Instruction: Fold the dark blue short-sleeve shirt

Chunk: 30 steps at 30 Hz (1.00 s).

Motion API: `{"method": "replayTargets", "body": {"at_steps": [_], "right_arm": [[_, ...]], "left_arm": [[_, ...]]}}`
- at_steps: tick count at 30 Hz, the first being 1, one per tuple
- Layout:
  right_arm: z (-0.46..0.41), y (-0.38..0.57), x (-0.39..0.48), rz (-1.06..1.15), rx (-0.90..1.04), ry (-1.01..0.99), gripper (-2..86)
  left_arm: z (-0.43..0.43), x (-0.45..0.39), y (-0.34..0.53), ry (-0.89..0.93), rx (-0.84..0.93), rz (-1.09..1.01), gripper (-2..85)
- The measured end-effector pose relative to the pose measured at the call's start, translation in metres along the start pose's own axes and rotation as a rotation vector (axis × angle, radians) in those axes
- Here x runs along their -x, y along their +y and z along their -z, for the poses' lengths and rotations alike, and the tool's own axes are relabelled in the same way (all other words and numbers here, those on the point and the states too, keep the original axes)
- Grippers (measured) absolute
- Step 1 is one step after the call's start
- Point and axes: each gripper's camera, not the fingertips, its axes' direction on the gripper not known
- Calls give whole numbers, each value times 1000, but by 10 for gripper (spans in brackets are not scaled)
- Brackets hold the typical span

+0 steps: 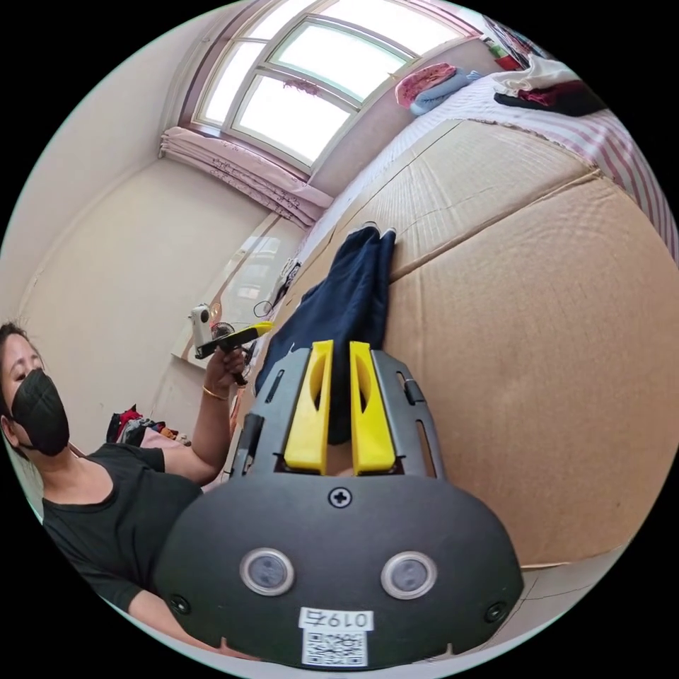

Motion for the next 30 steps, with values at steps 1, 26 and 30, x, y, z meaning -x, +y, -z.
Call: {"method": "replayTargets", "body": {"at_steps": [1,26,30], "right_arm": [[2,-1,-3,-7,-12,-28,57],[-6,-16,-41,-94,-14,-87,-5],[-6,-26,-38,-62,2,-106,7]], "left_arm": [[1,-5,-11,9,-12,-27,50],[-193,-23,-171,148,283,-110,17],[-198,-30,-182,178,271,-160,22]]}}
